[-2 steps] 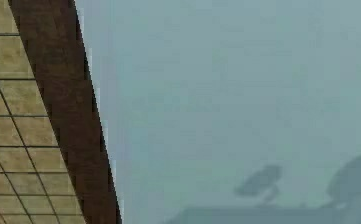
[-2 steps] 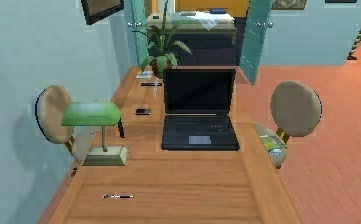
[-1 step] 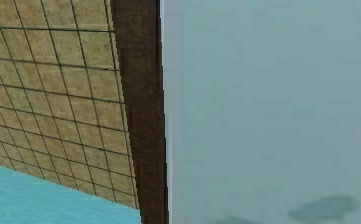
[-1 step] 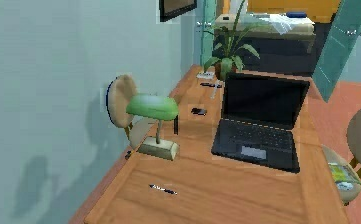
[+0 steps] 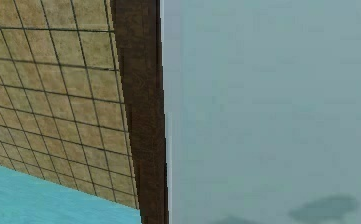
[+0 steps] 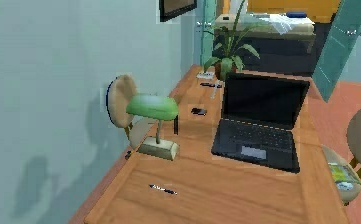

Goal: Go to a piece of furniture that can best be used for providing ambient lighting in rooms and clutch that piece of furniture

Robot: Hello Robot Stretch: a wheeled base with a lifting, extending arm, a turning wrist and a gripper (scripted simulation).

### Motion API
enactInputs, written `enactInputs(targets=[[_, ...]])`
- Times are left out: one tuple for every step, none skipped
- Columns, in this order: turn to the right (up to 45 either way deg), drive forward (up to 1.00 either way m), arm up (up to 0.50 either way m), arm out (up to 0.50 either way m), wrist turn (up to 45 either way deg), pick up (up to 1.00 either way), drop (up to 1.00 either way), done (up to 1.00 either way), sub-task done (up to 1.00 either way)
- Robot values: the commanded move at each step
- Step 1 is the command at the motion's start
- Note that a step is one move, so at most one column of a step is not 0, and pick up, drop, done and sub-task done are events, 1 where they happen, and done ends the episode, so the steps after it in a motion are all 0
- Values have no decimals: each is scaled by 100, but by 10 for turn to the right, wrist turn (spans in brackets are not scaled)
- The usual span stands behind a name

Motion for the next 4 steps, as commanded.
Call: enactInputs(targets=[[0,0,38,0,0,0,0,0,0],[0,0,0,44,0,0,0,0,0],[0,0,0,0,450,0,0,0,0],[0,0,0,0,450,0,0,0,0]])
